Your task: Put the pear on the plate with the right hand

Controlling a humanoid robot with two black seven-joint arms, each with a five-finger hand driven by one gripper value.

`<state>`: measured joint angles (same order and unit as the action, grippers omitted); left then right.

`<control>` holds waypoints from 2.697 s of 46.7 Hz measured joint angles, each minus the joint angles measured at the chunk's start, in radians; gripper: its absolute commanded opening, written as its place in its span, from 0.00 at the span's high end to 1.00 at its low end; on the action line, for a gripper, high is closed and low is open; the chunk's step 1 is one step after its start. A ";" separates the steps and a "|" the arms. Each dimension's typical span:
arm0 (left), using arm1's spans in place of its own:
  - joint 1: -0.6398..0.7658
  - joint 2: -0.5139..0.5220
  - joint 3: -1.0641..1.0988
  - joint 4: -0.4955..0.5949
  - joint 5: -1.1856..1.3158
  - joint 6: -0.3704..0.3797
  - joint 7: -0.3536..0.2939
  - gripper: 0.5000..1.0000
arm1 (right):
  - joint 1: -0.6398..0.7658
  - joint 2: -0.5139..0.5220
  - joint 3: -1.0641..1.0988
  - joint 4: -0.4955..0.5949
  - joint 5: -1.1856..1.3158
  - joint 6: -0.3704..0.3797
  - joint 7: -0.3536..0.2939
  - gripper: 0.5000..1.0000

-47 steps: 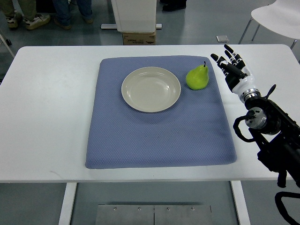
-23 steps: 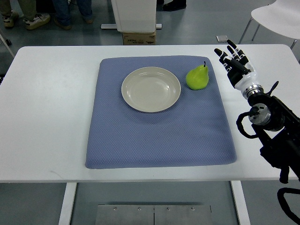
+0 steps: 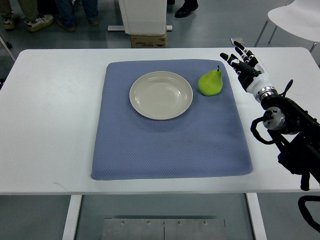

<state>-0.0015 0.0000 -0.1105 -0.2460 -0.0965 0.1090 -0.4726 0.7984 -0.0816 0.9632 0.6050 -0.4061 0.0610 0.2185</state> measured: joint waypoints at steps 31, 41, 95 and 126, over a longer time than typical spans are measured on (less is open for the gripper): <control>0.000 0.000 0.000 0.000 0.000 0.000 0.000 0.00 | 0.045 0.048 -0.033 -0.103 -0.060 -0.015 0.021 0.03; 0.000 0.000 0.000 0.000 0.000 0.000 0.000 0.00 | 0.045 0.051 -0.117 -0.108 -0.092 -0.053 0.069 0.03; 0.000 0.000 0.000 0.000 0.000 0.000 0.000 0.00 | 0.053 0.082 -0.424 -0.171 -0.091 -0.247 0.208 0.03; 0.000 0.000 0.000 0.000 0.000 0.000 0.000 0.00 | 0.064 0.082 -0.457 -0.202 -0.080 -0.255 0.220 0.02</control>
<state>-0.0015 0.0000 -0.1105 -0.2458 -0.0967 0.1089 -0.4725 0.8622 0.0000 0.5059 0.4034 -0.4865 -0.1940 0.4387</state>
